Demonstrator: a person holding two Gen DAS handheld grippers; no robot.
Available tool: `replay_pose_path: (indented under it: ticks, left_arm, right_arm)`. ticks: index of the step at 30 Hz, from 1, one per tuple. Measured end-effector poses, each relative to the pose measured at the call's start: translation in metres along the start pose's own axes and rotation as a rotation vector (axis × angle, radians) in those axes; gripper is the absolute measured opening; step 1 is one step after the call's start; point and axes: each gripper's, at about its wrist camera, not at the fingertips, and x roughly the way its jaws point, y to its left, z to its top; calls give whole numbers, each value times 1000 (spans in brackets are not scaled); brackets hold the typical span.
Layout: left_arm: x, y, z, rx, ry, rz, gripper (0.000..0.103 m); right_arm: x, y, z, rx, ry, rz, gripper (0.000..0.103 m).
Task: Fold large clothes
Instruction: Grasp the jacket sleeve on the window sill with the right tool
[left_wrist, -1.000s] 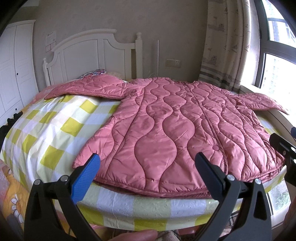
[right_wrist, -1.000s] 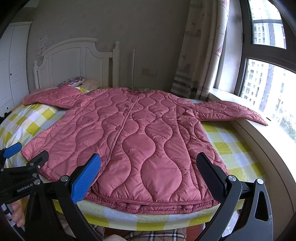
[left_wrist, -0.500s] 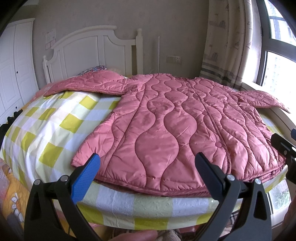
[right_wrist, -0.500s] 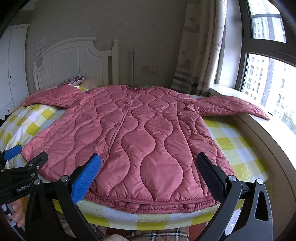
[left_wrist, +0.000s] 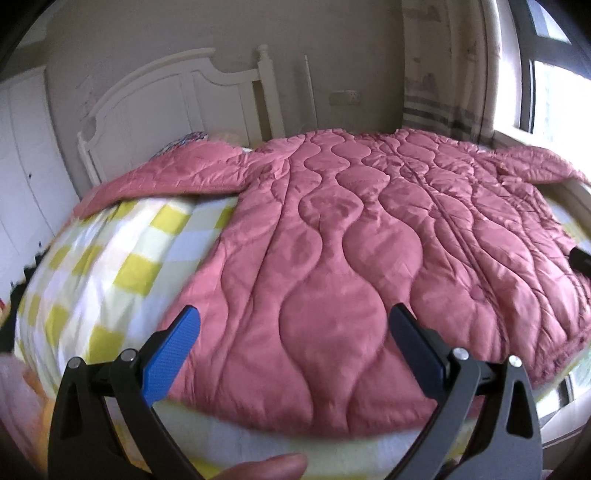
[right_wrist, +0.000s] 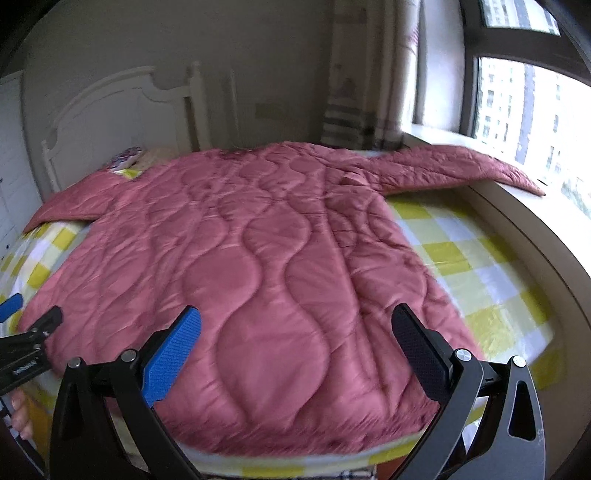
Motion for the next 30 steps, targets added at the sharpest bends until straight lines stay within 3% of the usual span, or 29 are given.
replay_pose_path:
  ticks: [3,5,9,13,17,20,23,27,29,30]
  left_arm:
    - [21,-6,23,62,18,-8,101]
    - [48,-10,48,102,62,-65,101]
    - [99,-20,94,178,82,-74,101]
    - [152,-23,125,166,91,-94,101]
    - [192,-24,122,123,156,-129,101]
    - [204,-12,123,55,189,-195,101]
    - [216,-4,125,17,214,-241,101]
    - [216,-2,123,13,216,-241,101]
    - [214,-1,121,-4,218,-234,101]
    - [211,0,119,-11,221,-230,101]
  right_arm:
    - [25,-25,22,62,69,22,99]
    - [44,-44,37,125,126,39,99]
    - [76,-99,66,324,175,96,99]
    - [92,-162,83,531,134,-12,99]
    - [106,-216,89,738,88,-56,99]
    - [123,-239,94,850,69,-63,99]
    - [138,-247,103,881,42,-65,99]
    - [174,-257,121,900,15,-102,99]
    - [190,-268,125,943,11,-133,93]
    - [196,-274,127,962,4,-142,80]
